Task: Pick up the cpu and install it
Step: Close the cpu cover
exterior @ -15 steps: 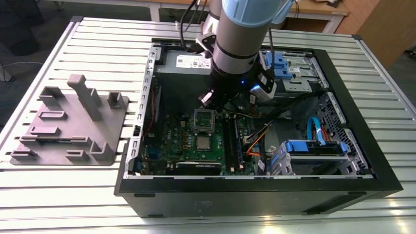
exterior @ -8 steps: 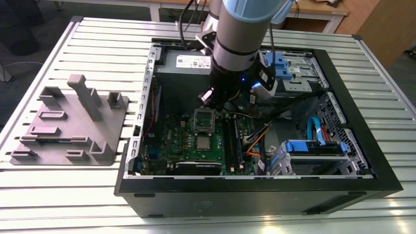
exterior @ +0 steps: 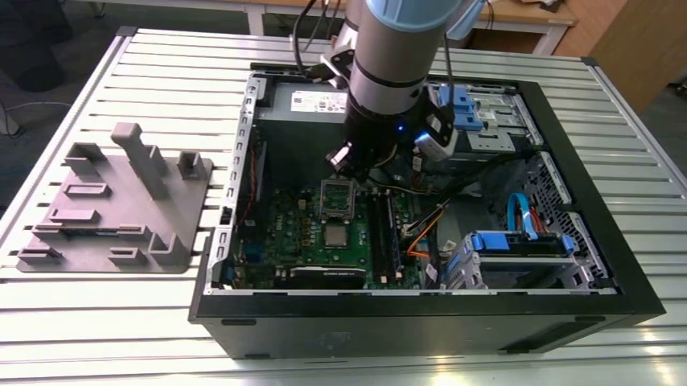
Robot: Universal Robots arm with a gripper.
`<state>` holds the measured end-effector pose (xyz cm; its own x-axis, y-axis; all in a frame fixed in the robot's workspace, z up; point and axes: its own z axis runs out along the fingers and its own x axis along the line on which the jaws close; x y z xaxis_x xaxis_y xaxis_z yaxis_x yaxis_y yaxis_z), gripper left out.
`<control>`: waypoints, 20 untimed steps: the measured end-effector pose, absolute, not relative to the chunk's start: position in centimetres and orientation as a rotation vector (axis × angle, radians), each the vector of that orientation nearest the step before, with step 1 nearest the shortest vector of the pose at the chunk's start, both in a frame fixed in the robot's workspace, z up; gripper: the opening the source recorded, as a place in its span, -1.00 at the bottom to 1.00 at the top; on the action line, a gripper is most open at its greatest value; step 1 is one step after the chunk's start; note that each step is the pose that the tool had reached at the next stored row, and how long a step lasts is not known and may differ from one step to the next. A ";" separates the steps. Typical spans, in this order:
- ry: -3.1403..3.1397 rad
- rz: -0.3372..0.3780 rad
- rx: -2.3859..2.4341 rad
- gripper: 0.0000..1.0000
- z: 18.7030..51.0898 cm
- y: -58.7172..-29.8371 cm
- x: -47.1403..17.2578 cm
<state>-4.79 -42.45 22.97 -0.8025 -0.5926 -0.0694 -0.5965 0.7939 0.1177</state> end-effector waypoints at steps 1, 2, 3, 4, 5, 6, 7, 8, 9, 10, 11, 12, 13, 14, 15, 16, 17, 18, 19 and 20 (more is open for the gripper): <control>2.946 0.208 -0.979 -0.79 23.0 -42.5 -4.8; 2.945 0.207 -0.980 -0.79 23.1 -42.5 -4.9; 2.943 0.207 -0.982 -0.79 23.1 -42.5 -4.9; 2.942 0.206 -0.983 -0.79 23.2 -42.5 -4.9; 2.941 0.206 -0.985 -0.79 23.2 -42.5 -5.0; 2.939 0.205 -0.986 -0.79 23.3 -42.5 -5.0; 2.938 0.205 -0.988 -0.79 23.3 -42.5 -5.0; 2.936 0.204 -0.989 -0.79 23.4 -42.6 -5.1; 2.935 0.203 -0.991 -0.79 23.4 -42.6 -5.1; 2.934 0.203 -0.993 -0.79 23.5 -42.6 -5.1; 2.932 0.203 -0.994 -0.79 23.5 -42.7 -5.2; 2.932 0.202 -0.995 -0.79 23.5 -42.8 -5.2; 2.930 0.202 -0.997 -0.79 23.6 -42.8 -5.2; 2.930 0.202 -0.998 -0.79 23.6 -42.9 -5.2; 2.929 0.202 -1.000 -0.79 23.7 -42.9 -5.2; 2.928 0.202 -1.001 -0.79 23.7 -43.0 -5.2; 2.927 0.202 -1.003 -0.79 23.8 -43.0 -5.2; 2.927 0.202 -1.004 -0.79 23.8 -43.0 -5.2; 2.926 0.203 -1.005 -0.79 23.9 -43.1 -5.2; 2.925 0.203 -1.006 -0.79 23.9 -43.1 -5.2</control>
